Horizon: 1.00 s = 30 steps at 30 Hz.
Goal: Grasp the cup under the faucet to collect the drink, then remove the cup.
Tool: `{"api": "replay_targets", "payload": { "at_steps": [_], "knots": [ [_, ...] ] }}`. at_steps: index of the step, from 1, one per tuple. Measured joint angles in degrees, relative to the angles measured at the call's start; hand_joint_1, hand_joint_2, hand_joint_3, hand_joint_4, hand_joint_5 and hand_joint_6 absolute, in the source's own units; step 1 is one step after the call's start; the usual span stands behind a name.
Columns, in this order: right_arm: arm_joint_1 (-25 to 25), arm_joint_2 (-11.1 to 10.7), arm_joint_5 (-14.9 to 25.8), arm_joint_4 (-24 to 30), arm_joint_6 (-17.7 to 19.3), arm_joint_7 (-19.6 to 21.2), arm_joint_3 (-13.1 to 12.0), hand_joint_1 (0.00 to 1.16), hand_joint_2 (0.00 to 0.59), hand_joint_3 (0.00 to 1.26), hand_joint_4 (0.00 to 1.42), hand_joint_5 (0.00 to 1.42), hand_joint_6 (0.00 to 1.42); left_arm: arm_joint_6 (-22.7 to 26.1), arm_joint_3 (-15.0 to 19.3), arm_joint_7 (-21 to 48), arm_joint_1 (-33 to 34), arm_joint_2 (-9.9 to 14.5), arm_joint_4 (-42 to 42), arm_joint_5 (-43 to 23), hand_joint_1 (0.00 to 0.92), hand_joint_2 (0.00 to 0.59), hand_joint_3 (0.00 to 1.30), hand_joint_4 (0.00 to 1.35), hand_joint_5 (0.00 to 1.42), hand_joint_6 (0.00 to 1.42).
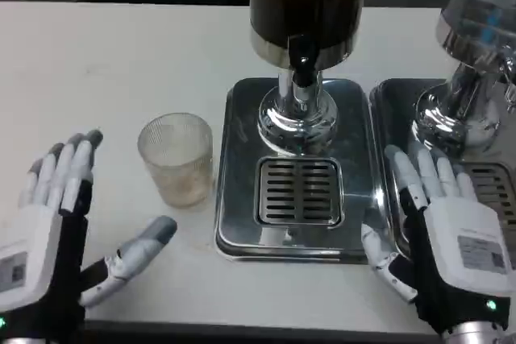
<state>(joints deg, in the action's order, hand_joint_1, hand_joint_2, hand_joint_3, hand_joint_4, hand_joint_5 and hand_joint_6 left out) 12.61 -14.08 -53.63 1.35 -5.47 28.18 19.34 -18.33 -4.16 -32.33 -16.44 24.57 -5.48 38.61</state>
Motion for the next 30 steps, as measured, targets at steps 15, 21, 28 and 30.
{"api": "replay_targets", "payload": {
  "at_steps": [15, 21, 28, 30],
  "knots": [
    [-1.0, 1.1, -0.2, -0.1, -0.6, 0.0, 0.7, 0.23, 0.516, 0.08, 0.00, 0.00, 0.01, -14.9, 1.1, 7.2, 21.3, 1.3, -30.2, -11.9, 0.000, 0.022, 0.00, 0.00, 0.00, 0.00],
    [-1.1, 1.1, -0.3, -0.1, -0.6, 0.0, 1.3, 0.24, 0.512, 0.08, 0.00, 0.00, 0.03, -18.3, -0.7, 9.3, 30.2, 0.5, -46.3, -13.4, 0.068, 0.012, 0.00, 0.00, 0.00, 0.00],
    [-0.9, 1.1, -0.4, -0.1, -1.1, 0.0, 1.3, 0.25, 0.512, 0.08, 0.00, 0.00, 0.03, -20.6, -2.5, 10.8, 35.8, -1.0, -54.5, -13.8, 0.128, 0.009, 0.00, 0.00, 0.00, 0.00],
    [-0.9, 1.1, -0.7, 0.1, -1.1, 0.0, 1.3, 0.25, 0.512, 0.08, 0.00, 0.00, 0.03, -20.7, -3.0, 12.0, 37.4, -1.7, -56.9, -14.0, 0.132, 0.008, 0.00, 0.00, 0.00, 0.00]
  ]
}}
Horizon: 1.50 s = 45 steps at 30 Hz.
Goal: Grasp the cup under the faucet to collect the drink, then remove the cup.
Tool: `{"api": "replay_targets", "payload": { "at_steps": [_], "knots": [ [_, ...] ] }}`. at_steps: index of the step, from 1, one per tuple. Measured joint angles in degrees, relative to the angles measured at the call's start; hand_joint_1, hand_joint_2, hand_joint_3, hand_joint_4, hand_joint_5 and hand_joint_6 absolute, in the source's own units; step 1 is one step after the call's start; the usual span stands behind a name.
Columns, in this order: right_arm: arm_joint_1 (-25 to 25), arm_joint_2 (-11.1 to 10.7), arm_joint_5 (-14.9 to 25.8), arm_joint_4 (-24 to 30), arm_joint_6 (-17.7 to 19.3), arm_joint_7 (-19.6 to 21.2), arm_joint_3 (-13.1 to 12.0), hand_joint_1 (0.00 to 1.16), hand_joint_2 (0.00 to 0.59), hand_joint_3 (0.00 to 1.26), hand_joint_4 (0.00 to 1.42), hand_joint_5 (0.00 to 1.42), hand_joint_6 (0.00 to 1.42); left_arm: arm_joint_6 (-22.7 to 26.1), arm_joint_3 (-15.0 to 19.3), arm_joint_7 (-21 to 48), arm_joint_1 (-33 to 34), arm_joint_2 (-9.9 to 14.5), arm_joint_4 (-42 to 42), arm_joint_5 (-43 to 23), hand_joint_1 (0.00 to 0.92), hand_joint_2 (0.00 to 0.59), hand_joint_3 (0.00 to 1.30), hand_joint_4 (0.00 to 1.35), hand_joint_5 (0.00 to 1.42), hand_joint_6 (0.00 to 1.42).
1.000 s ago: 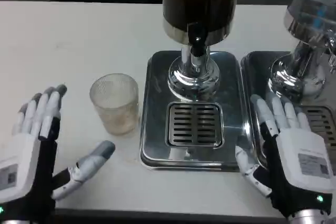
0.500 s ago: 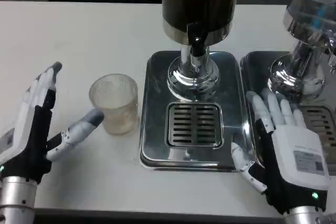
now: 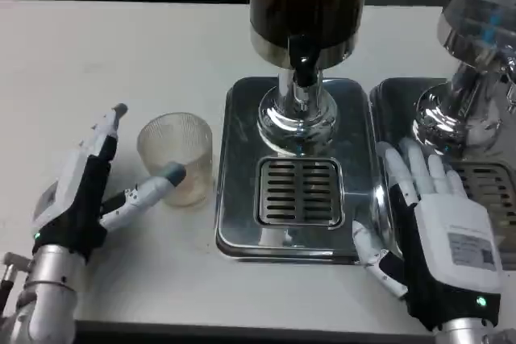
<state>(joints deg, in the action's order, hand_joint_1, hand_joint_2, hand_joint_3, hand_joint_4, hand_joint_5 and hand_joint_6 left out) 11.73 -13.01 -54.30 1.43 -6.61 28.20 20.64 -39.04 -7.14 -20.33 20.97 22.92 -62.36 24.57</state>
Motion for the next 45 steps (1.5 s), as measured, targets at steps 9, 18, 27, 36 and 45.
{"api": "replay_targets", "payload": {
  "at_steps": [9, 18, 27, 36, 45],
  "knots": [
    [0.6, 0.0, -0.3, 1.2, -0.6, 0.0, 0.0, 0.25, 0.512, 0.08, 0.00, 0.00, 0.07, 0.1, -1.8, 0.6, 3.5, -2.0, -4.3, 0.0, 0.312, 0.036, 0.00, 0.00, 0.00, 0.00],
    [2.7, 1.1, -0.6, 2.9, -1.9, -0.1, 0.6, 0.26, 0.512, 0.08, 0.00, 0.01, 0.11, 0.7, -2.6, 0.1, 5.9, -4.0, -6.7, -0.4, 0.354, 0.040, 0.00, 0.00, 0.00, 0.00],
    [3.4, 1.2, -0.6, 3.8, -2.8, -0.1, 0.6, 0.26, 0.512, 0.08, 0.00, 0.02, 0.16, 1.1, -2.3, -0.1, 6.7, -5.4, -8.1, -1.8, 0.435, 0.054, 0.00, 0.00, 0.11, 0.12],
    [4.5, 1.1, -0.6, 5.0, -3.0, -0.1, 0.6, 0.26, 0.512, 0.08, 0.00, 0.04, 0.18, 1.4, -2.4, -0.1, 8.3, -6.5, -9.1, -2.0, 0.483, 0.065, 0.11, 0.16, 0.37, 0.41],
    [4.8, 1.3, -0.6, 5.6, -3.4, -0.1, 0.5, 0.26, 0.512, 0.09, 0.00, 0.05, 0.21, 2.1, -3.2, -1.3, 9.1, -6.7, -9.2, -1.9, 0.584, 0.075, 0.56, 0.67, 0.81, 0.93]
  ]
}}
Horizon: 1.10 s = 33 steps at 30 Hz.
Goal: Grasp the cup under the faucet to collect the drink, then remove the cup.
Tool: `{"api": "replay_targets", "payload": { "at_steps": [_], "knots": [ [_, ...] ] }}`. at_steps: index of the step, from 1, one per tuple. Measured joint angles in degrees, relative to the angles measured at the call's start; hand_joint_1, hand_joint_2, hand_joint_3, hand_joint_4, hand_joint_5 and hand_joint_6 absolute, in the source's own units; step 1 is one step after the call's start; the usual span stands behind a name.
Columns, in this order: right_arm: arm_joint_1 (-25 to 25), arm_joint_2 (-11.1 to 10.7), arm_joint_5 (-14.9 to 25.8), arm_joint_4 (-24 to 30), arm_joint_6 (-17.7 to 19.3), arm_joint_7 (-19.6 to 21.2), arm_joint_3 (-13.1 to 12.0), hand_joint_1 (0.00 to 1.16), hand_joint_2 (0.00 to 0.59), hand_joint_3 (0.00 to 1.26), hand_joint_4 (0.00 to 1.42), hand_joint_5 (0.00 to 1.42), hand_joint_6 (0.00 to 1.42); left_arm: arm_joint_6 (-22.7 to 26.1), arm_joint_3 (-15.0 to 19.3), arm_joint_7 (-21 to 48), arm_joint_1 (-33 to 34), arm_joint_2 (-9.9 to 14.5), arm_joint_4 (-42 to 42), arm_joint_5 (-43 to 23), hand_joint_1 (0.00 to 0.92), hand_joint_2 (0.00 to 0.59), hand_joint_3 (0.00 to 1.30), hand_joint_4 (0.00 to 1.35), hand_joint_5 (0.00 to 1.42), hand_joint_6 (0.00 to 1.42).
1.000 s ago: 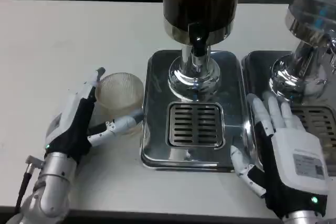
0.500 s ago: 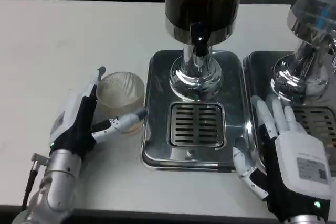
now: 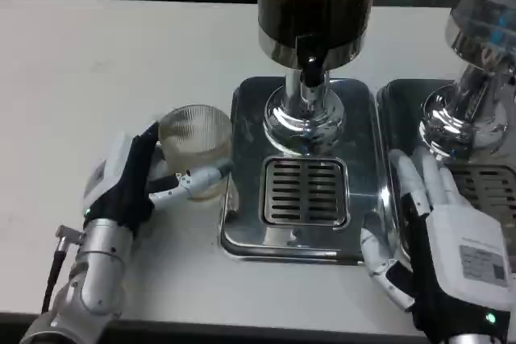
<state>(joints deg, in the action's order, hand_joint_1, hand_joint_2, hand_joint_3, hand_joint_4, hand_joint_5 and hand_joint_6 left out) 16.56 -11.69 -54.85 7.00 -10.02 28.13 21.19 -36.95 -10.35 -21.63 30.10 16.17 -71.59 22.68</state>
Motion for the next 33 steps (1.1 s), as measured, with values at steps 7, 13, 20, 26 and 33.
{"api": "replay_targets", "payload": {
  "at_steps": [7, 13, 20, 26, 33],
  "knots": [
    [0.1, 0.1, 0.0, 0.1, 0.0, 0.0, 0.0, 0.26, 0.512, 0.09, 0.00, 0.06, 0.22, 0.3, -1.0, -4.1, -0.1, -0.2, 0.0, 0.6, 0.620, 0.058, 0.76, 0.88, 1.02, 1.16],
    [0.1, 0.2, 0.0, 0.1, 0.0, 0.0, 0.0, 0.26, 0.512, 0.09, 0.00, 0.06, 0.22, 0.7, -2.1, -7.9, -0.2, -0.2, 0.0, 1.9, 0.630, 0.033, 0.84, 0.96, 1.10, 1.25],
    [0.2, 0.2, 0.0, 0.1, 0.0, 0.0, 0.0, 0.26, 0.512, 0.09, 0.00, 0.06, 0.23, 0.7, -2.4, -10.6, -0.5, -0.5, 0.0, 2.8, 0.626, 0.020, 0.90, 1.04, 1.16, 1.31],
    [-0.2, 0.2, 0.1, 0.0, 0.0, 0.0, 0.0, 0.26, 0.512, 0.09, 0.00, 0.06, 0.23, 0.7, -2.5, -11.6, -1.0, -0.5, 0.0, 2.9, 0.635, 0.018, 0.93, 1.08, 1.18, 1.34],
    [-0.2, 0.2, 0.1, 0.0, 0.0, 0.0, -0.1, 0.26, 0.512, 0.09, 0.00, 0.06, 0.24, 0.1, -3.0, -13.9, -1.4, -0.5, 0.2, 4.4, 0.622, 0.005, 0.96, 1.11, 1.21, 1.39]
  ]
}}
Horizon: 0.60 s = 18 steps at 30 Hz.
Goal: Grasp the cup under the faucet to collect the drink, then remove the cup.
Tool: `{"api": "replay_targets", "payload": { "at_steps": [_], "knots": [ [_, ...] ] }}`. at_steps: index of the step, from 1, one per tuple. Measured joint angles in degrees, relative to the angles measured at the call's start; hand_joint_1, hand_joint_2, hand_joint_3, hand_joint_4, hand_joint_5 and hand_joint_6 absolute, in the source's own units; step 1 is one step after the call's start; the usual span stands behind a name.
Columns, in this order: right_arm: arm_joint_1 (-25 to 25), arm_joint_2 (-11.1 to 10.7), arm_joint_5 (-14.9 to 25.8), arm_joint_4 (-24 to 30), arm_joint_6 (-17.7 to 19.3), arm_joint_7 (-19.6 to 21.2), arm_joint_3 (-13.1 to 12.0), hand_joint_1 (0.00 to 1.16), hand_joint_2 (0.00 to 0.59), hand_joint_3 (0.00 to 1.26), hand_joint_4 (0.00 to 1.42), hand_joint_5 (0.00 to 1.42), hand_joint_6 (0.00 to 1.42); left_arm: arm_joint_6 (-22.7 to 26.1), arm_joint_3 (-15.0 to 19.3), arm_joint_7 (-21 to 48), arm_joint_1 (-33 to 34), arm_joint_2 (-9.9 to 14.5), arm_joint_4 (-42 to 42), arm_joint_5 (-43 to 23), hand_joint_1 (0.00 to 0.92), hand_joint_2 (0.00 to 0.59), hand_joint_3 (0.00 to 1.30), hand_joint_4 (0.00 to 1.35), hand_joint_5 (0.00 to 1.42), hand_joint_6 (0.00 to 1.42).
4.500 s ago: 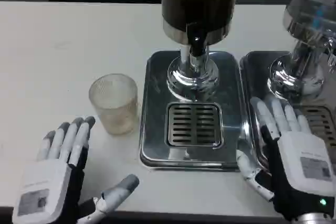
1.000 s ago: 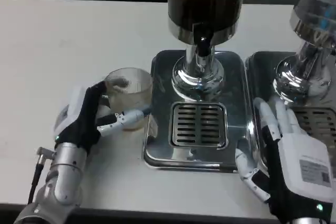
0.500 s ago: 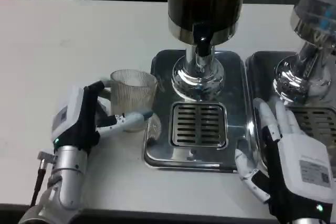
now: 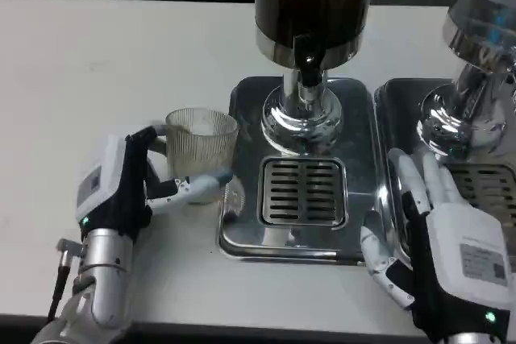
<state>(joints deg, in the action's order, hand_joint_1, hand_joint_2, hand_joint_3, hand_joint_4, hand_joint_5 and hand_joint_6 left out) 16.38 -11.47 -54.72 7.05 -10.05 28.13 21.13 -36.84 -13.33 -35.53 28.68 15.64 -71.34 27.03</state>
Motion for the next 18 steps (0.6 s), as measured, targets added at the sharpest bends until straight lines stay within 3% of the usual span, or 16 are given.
{"api": "replay_targets", "payload": {
  "at_steps": [12, 18],
  "knots": [
    [-0.1, -0.1, 0.0, 0.0, 0.0, 0.0, -0.2, 0.26, 0.512, 0.09, 0.00, 0.06, 0.25, -4.3, -2.2, -3.7, -0.3, -0.2, 3.7, 3.2, 0.590, 0.000, 0.96, 1.09, 1.18, 1.39],
    [0.4, 0.2, -0.1, 0.3, -0.2, 0.0, -0.5, 0.26, 0.512, 0.09, 0.00, 0.06, 0.23, -4.4, -4.9, -4.0, 0.4, -2.1, 4.2, 6.3, 0.584, 0.002, 0.96, 1.09, 1.17, 1.39]
  ]
}}
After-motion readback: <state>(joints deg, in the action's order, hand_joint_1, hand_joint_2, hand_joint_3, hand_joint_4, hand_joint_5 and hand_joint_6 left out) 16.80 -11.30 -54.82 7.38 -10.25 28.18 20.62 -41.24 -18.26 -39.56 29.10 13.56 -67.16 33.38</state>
